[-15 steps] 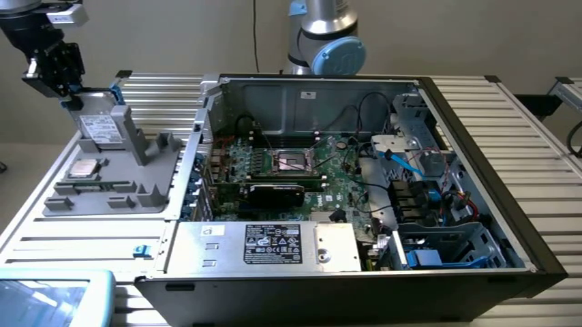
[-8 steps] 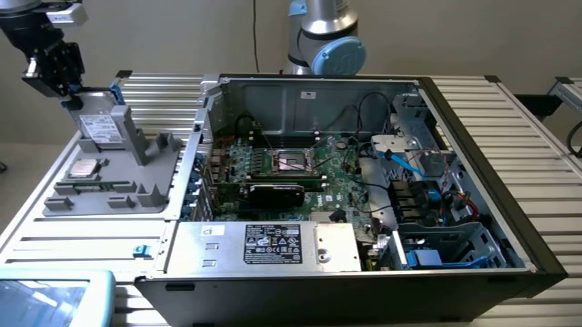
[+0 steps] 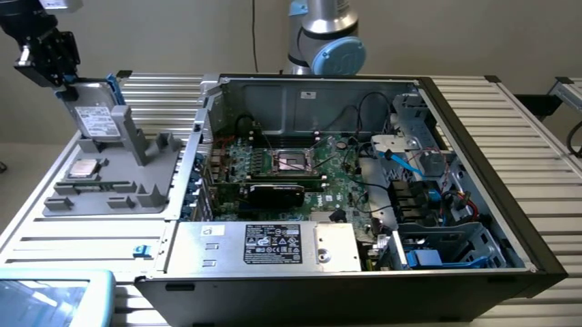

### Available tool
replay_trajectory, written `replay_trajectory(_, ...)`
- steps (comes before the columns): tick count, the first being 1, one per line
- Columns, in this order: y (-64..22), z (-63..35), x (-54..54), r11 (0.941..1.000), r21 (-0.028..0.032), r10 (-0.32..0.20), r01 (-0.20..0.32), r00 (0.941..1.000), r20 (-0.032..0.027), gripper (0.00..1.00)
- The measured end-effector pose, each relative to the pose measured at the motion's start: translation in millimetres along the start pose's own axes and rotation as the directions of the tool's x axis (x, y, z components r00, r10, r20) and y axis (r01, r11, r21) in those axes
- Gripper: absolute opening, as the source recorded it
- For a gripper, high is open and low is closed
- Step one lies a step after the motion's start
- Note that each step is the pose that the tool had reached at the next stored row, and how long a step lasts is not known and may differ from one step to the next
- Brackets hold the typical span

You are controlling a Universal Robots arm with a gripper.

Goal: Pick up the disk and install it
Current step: 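Pick up the disk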

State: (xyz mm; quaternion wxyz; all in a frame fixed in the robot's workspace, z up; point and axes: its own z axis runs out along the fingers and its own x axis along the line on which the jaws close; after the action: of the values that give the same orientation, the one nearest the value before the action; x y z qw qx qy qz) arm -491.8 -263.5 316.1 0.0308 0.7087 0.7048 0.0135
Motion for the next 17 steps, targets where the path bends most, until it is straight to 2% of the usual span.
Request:
replay_trajectory(8,4.0,-23.2,-0.5,1.0000,-0.0089,0.000,0.000,1.0000,-0.0001,0.37)
replay_trajectory(11,6.2,-33.8,-0.8,1.0000,-0.0100,0.000,0.000,1.0000,-0.0001,0.37)
replay_trajectory(17,10.4,-61.0,-1.4,0.9999,-0.0110,0.000,0.000,1.0000,-0.0001,0.37)
